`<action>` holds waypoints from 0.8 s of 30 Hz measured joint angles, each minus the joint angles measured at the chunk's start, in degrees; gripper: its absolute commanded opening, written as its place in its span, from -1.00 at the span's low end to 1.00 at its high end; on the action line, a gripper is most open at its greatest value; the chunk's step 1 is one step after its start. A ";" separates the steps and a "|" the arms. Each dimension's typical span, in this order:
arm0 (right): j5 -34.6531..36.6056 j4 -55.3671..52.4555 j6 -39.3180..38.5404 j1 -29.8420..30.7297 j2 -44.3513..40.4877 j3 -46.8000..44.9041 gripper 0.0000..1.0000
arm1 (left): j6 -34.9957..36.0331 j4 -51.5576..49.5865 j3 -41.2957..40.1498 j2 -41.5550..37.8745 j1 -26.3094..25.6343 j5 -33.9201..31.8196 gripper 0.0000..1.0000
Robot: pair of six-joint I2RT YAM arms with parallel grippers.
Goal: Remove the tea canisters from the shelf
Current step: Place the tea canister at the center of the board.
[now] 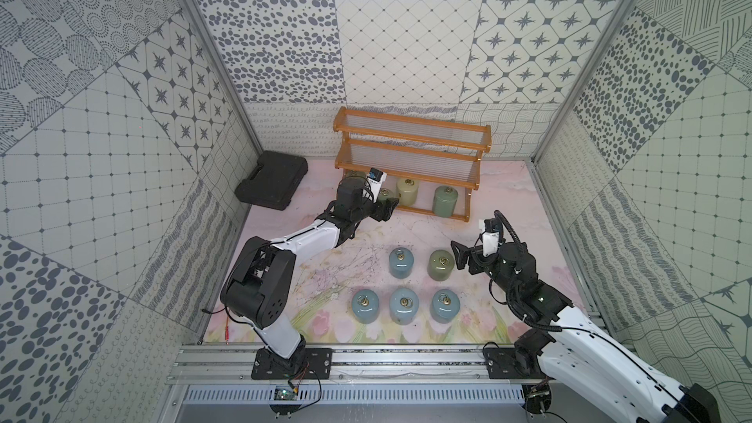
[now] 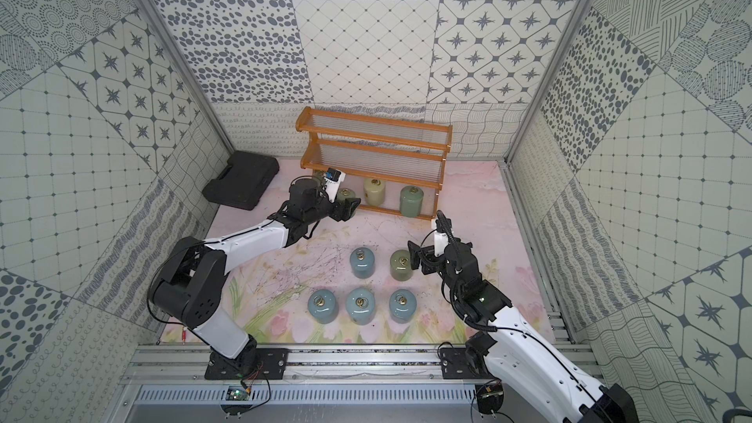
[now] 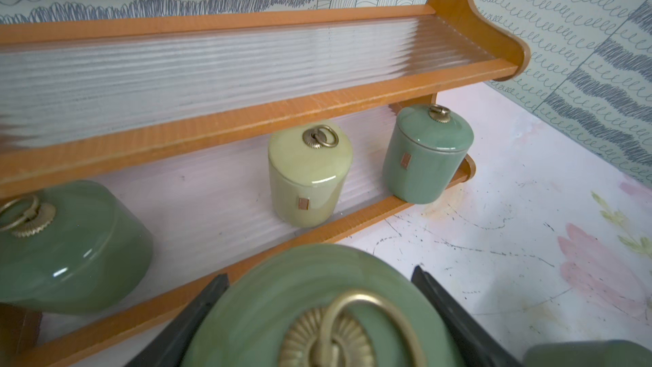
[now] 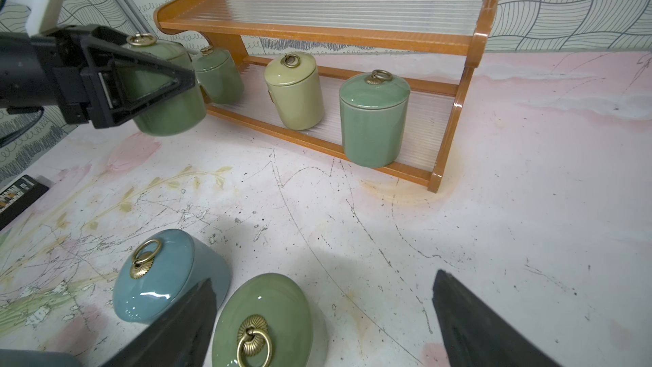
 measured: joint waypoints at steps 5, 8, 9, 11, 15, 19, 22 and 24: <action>-0.48 -0.02 0.61 0.00 -0.22 0.00 0.99 | -1.05 1.75 -6.58 -2.54 0.00 -0.33 0.35; -0.57 -0.04 0.66 0.00 -0.83 0.00 0.99 | -1.57 2.38 -9.66 -3.56 -0.02 -0.37 0.35; -0.59 -0.11 0.66 0.00 -1.05 0.00 0.99 | -1.79 2.47 -10.58 -3.87 -0.02 -0.39 0.35; -0.61 -0.15 0.68 0.00 -1.46 0.00 0.99 | -2.36 2.80 -12.20 -4.42 -0.07 -0.55 0.35; -0.72 -0.31 0.81 0.00 -1.99 0.00 0.99 | -3.37 4.28 -14.91 -5.05 -0.37 -1.31 0.35; -0.76 -0.55 0.85 0.00 -1.99 0.00 0.99 | -4.39 6.12 -17.46 -5.29 -1.16 -2.51 0.35; -0.76 -0.55 0.83 0.00 -1.97 0.00 0.99 | -5.16 7.39 -19.34 -5.31 -1.95 -3.58 0.34; -0.79 -0.55 0.83 0.00 -1.92 0.00 0.99 | -5.73 8.15 -20.46 -5.33 -2.49 -4.44 0.34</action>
